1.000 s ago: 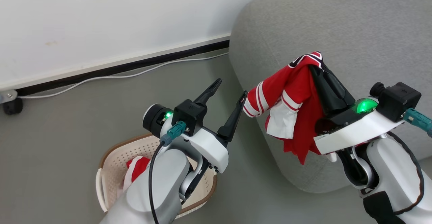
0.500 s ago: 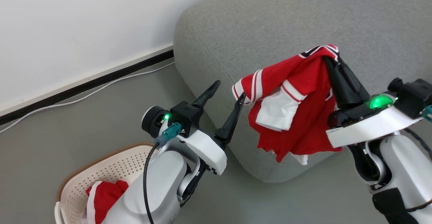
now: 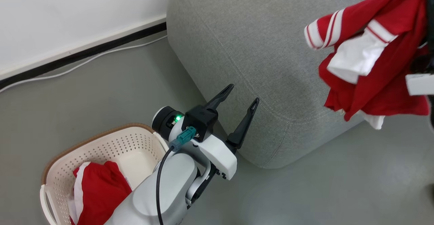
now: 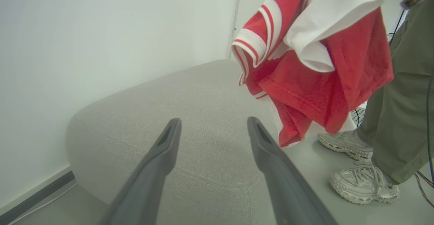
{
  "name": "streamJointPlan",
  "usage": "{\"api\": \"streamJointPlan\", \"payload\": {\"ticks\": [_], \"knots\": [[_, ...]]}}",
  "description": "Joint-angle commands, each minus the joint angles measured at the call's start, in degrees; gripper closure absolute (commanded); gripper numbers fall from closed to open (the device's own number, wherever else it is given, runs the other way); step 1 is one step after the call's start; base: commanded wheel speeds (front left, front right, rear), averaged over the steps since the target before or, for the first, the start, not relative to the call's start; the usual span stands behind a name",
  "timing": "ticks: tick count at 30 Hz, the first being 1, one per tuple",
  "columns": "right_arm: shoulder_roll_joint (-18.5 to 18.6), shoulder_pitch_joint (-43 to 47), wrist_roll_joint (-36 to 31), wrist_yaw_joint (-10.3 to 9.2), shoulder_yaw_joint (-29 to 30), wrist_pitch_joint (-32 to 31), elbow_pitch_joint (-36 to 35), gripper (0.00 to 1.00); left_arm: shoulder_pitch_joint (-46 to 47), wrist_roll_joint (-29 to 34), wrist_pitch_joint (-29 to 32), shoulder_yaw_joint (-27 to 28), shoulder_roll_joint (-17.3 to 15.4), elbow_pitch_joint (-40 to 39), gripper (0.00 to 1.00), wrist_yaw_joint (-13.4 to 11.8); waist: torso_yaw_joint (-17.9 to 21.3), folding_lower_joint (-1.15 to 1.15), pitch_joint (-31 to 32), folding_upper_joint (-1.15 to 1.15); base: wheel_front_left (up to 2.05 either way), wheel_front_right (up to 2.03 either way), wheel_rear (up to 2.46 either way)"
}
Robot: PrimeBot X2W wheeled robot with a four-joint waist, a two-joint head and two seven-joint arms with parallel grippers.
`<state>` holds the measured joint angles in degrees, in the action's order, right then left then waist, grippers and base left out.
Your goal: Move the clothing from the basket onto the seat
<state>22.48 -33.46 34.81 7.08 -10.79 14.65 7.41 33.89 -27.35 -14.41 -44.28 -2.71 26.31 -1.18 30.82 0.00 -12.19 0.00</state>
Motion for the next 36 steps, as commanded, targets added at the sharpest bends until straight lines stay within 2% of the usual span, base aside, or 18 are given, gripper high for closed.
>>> {"api": "streamJointPlan", "payload": {"ticks": [1,10,17,24,32,36], "knots": [[2.64,-2.54,-0.87,0.41,0.89,0.35,-0.73,1.00,3.18,-0.67,-0.59,0.92,-0.17,-1.48,0.00,-0.98,-1.09,0.00,-2.28,0.00,0.00,0.00,0.00],[11.45,-12.01,-2.19,0.41,9.04,0.35,5.95,1.00,8.79,-2.03,-0.59,-6.45,-0.17,-0.92,0.00,-3.85,-5.56,0.00,-11.48,0.00,0.00,0.00,0.00],[16.74,-19.59,-4.73,0.41,12.39,0.35,10.59,1.00,13.04,-3.65,-0.59,-11.20,-0.17,-1.32,0.00,-6.76,-8.42,0.00,-18.64,0.00,0.00,0.00,0.00],[21.69,-27.62,-7.17,0.41,15.38,0.35,18.60,1.00,16.18,-4.47,-0.59,-15.16,-0.17,-3.19,0.00,-9.36,-11.64,0.00,-24.89,0.00,0.00,0.00,0.00],[26.00,-35.81,-10.27,0.41,23.03,0.35,29.97,1.00,16.38,-4.49,-0.59,-16.96,-0.17,-5.13,0.00,-12.20,-16.11,0.00,-30.47,0.00,0.00,0.00,0.00],[26.35,-36.77,-12.26,0.41,25.29,0.35,33.78,1.00,16.21,-4.37,-0.59,-17.34,-0.17,-6.18,0.00,-13.15,-17.70,0.00,-32.00,0.00,0.00,0.00,0.00]]}}
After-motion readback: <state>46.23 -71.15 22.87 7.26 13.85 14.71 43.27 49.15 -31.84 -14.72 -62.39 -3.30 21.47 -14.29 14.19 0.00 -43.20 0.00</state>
